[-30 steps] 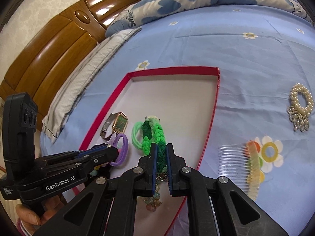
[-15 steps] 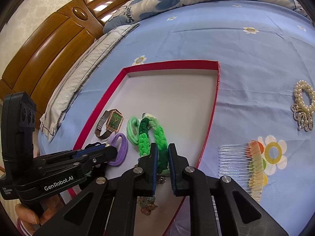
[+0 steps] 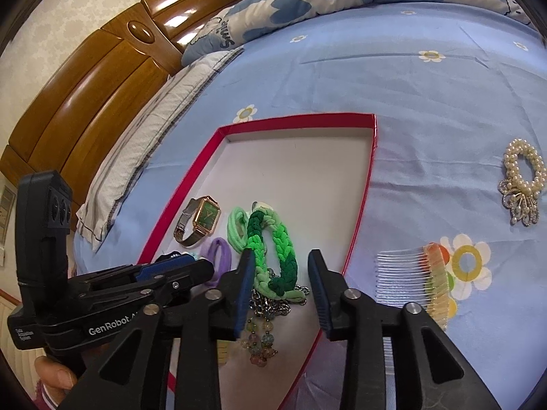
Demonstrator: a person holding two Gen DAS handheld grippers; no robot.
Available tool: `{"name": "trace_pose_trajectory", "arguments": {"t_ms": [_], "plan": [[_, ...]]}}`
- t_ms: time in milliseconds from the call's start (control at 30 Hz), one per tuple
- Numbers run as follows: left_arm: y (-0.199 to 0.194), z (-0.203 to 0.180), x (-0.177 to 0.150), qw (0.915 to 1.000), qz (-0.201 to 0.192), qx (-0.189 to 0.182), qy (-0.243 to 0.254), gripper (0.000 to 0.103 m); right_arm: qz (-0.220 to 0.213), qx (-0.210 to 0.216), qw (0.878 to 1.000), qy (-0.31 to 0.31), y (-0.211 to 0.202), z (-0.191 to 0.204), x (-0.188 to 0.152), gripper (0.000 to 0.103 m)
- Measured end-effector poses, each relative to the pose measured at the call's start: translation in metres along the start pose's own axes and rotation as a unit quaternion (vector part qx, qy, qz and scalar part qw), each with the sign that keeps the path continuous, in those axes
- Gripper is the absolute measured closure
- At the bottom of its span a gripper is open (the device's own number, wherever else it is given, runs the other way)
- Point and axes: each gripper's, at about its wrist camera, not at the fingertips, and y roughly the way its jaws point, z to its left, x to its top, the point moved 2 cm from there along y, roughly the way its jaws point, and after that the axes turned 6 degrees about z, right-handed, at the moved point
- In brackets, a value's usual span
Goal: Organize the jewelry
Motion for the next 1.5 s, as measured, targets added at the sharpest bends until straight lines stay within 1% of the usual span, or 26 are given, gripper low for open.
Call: {"name": "trace_pose_trajectory", "arguments": {"t_ms": [233,333,433,500,567,733,867,967,1100,1267,1400,1500], "plan": [[-0.011,-0.002,-0.005,1.0,-0.009,-0.004,0.001,0.072,-0.012,0.01,1.0,0.005,-0.013,0.001,-0.001,0.064],[-0.02,-0.003,-0.009,0.9998,-0.016,-0.006,-0.001,0.069,-0.016,0.016,1.0,0.008,-0.018,0.0,-0.002,0.062],[-0.03,-0.003,-0.014,0.9996,-0.027,-0.011,-0.007,0.059,-0.021,0.02,1.0,0.011,-0.024,0.0,-0.005,0.059],[-0.038,-0.002,-0.019,0.9992,-0.035,-0.015,-0.014,0.049,-0.025,0.024,0.999,0.014,-0.03,0.0,-0.008,0.056],[-0.045,0.0,-0.025,0.9988,-0.041,-0.02,-0.019,0.043,-0.03,0.027,0.999,0.016,-0.036,0.0,-0.011,0.053],[-0.059,0.004,-0.036,0.9982,-0.05,-0.024,-0.024,0.033,-0.036,0.04,0.998,0.026,-0.049,-0.002,-0.023,0.039],[-0.069,0.01,-0.049,0.9974,-0.055,-0.032,-0.034,0.026,-0.044,0.049,0.997,0.037,-0.059,-0.003,-0.035,0.034],[-0.074,0.014,-0.06,0.9975,-0.055,-0.026,-0.038,0.026,-0.048,0.058,0.996,0.047,-0.067,-0.003,-0.045,0.033],[-0.079,0.018,-0.075,0.9975,-0.051,-0.024,-0.042,0.026,-0.056,0.07,0.994,0.054,-0.077,-0.002,-0.06,0.03],[-0.082,0.02,-0.09,0.9978,-0.049,-0.017,-0.041,0.026,-0.054,0.074,0.994,0.056,-0.085,0.0,-0.077,0.029],[-0.085,0.021,-0.098,0.9977,-0.049,-0.016,-0.043,0.023,-0.051,0.073,0.994,0.058,-0.088,0.002,-0.09,0.028],[-0.088,0.019,-0.104,0.9978,-0.054,-0.011,-0.038,0.023,-0.049,0.073,0.994,0.057,-0.09,0.004,-0.096,0.028]]}}
